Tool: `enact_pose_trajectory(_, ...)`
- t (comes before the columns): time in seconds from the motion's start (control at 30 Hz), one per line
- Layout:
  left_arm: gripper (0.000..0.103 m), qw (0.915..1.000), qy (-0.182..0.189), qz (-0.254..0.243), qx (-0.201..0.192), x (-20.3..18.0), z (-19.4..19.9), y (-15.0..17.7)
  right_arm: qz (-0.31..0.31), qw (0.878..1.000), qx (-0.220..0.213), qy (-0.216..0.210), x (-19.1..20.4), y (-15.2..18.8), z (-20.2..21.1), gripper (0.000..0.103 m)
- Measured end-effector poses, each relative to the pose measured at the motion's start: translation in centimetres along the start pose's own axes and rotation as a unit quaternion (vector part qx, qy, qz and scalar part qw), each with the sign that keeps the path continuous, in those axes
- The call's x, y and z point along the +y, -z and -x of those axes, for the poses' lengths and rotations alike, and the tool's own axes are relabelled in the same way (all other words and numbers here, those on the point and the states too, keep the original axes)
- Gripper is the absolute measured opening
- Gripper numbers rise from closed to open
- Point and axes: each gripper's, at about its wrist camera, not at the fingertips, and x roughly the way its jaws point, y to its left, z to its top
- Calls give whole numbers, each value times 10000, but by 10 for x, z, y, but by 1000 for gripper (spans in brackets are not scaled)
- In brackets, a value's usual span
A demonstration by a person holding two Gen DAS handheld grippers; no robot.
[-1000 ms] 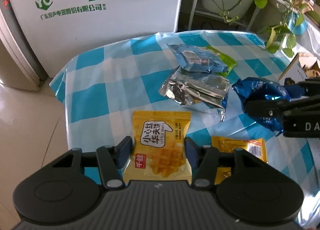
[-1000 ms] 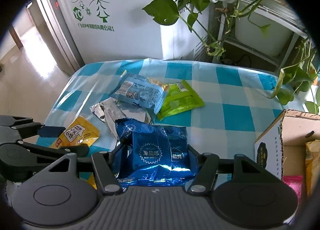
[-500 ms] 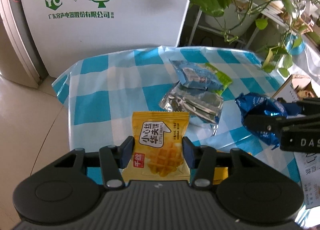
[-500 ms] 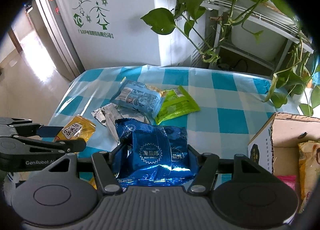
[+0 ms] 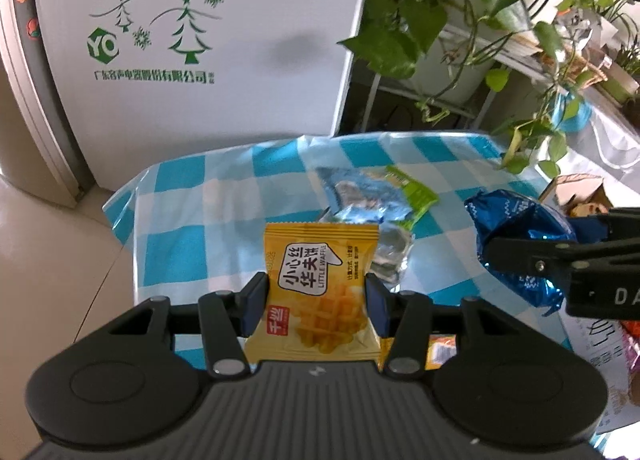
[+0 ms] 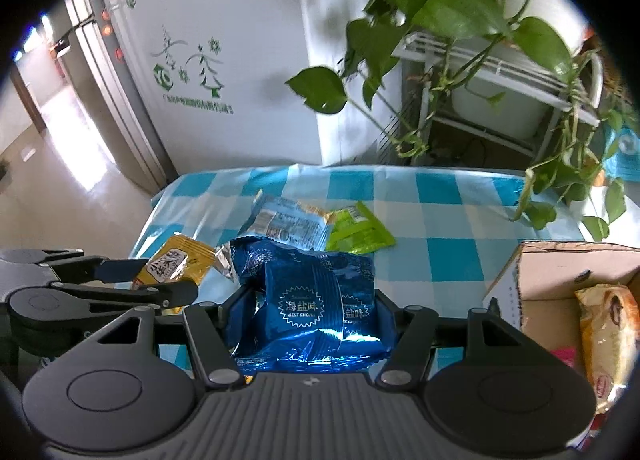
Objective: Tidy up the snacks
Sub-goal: 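Carry the yellow bag with the left tool while the right tool carries the blue bag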
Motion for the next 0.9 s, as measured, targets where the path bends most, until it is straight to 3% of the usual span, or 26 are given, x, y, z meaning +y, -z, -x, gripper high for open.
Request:
enact_pose_trajectory(0.37,50,9994,106,-188,-257,-29,9,-4,-433,9980,-424,186,-16,12,53,68)
enact_pose_trajectory(0.9,50,9968,170,-632,-453,-68,14,1,-824,9923,-577,723,-67,18,76,68)
